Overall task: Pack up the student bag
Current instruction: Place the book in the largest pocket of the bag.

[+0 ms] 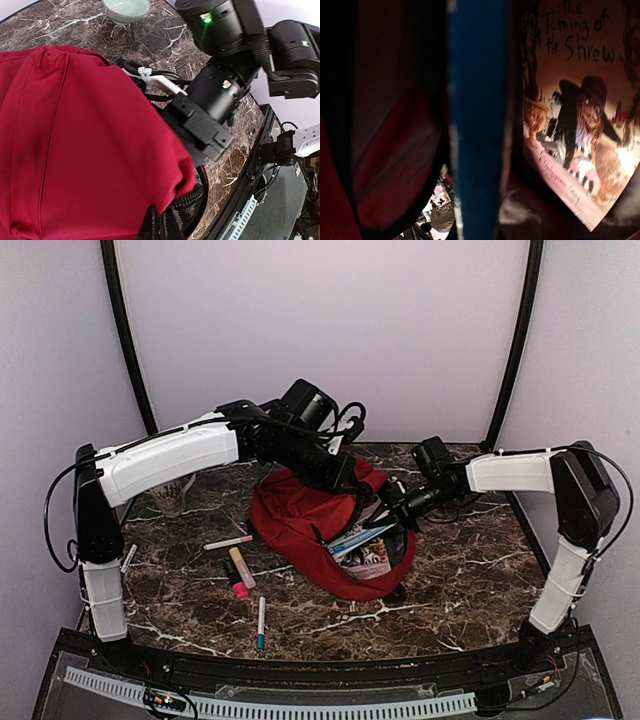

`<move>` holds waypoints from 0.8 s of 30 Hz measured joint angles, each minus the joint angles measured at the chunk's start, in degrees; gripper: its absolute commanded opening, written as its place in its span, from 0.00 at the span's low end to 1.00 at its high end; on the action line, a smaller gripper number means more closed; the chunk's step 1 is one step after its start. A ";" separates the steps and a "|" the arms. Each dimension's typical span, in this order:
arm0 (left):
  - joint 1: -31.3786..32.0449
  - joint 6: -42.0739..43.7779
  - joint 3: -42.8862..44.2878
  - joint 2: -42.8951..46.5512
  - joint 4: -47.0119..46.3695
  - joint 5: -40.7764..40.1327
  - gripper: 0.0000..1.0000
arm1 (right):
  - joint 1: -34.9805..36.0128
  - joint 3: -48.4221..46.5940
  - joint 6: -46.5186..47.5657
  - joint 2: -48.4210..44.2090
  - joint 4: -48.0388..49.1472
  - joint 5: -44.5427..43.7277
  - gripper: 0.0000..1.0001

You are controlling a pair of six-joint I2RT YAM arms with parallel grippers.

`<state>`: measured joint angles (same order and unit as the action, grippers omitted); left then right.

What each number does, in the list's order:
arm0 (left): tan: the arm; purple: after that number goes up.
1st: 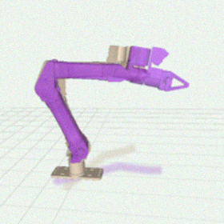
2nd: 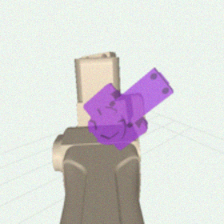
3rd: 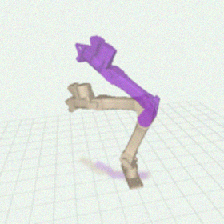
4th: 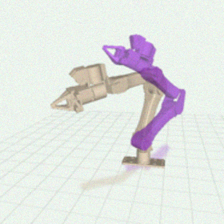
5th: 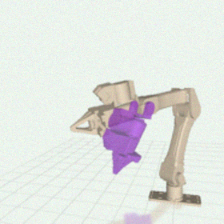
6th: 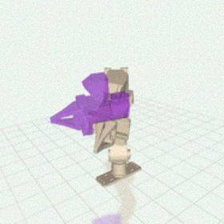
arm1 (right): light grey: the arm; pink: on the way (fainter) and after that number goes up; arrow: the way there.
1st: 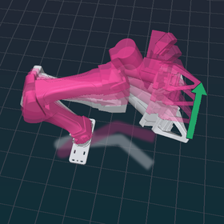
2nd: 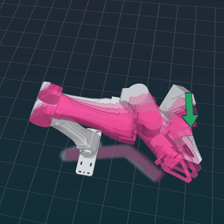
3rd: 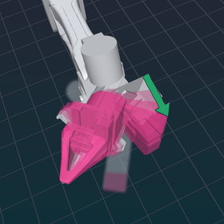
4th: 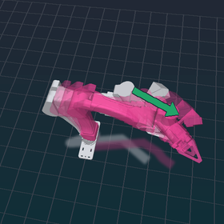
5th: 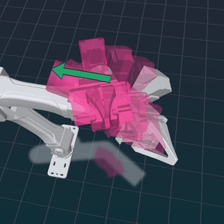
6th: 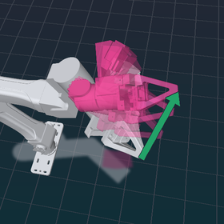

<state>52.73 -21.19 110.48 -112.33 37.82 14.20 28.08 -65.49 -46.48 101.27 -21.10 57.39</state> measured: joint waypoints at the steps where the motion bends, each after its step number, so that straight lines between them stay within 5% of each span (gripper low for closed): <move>1: -0.02 -0.26 -0.02 0.15 -0.02 -0.20 0.00 | -0.04 -0.79 0.98 1.14 -0.28 -0.17 0.00; 24: 0.74 -3.37 1.97 0.48 2.56 -4.61 0.00 | 0.74 -2.64 18.12 3.76 -1.46 -9.79 0.00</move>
<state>53.47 -24.56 112.44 -111.85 40.38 9.58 28.82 -68.14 -28.36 105.03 -22.57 47.59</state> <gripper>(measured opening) 0.011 0.047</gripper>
